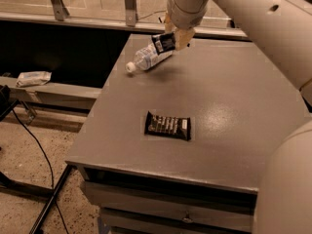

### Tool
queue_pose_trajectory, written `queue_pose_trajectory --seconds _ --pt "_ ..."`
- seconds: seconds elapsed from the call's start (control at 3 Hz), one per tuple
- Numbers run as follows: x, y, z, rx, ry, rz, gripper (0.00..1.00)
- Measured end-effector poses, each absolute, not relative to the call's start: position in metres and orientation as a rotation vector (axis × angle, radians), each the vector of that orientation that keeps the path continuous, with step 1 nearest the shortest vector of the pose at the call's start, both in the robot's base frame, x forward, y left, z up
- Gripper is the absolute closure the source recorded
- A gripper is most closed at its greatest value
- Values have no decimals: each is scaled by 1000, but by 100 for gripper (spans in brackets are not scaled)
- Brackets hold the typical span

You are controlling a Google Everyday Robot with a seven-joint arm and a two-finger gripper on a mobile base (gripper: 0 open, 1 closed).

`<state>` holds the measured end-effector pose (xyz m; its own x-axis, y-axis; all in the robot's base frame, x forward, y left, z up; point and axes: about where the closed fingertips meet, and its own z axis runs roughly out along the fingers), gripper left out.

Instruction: Move rxbar blueberry near blue plastic bottle

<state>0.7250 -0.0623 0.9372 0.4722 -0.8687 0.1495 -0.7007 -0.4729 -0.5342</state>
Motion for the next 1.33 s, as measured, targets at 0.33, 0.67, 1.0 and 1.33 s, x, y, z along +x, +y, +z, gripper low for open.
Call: queue_pose_trajectory --seconds 0.33,0.67,1.0,1.33 --pt "732 -67 917 -2339 1308 -588 100" --pt "748 -75 890 -2335 1303 -591 83" --pt "750 -74 885 -2336 1302 -589 60" --pt "750 -74 883 -2339 1302 -586 36"
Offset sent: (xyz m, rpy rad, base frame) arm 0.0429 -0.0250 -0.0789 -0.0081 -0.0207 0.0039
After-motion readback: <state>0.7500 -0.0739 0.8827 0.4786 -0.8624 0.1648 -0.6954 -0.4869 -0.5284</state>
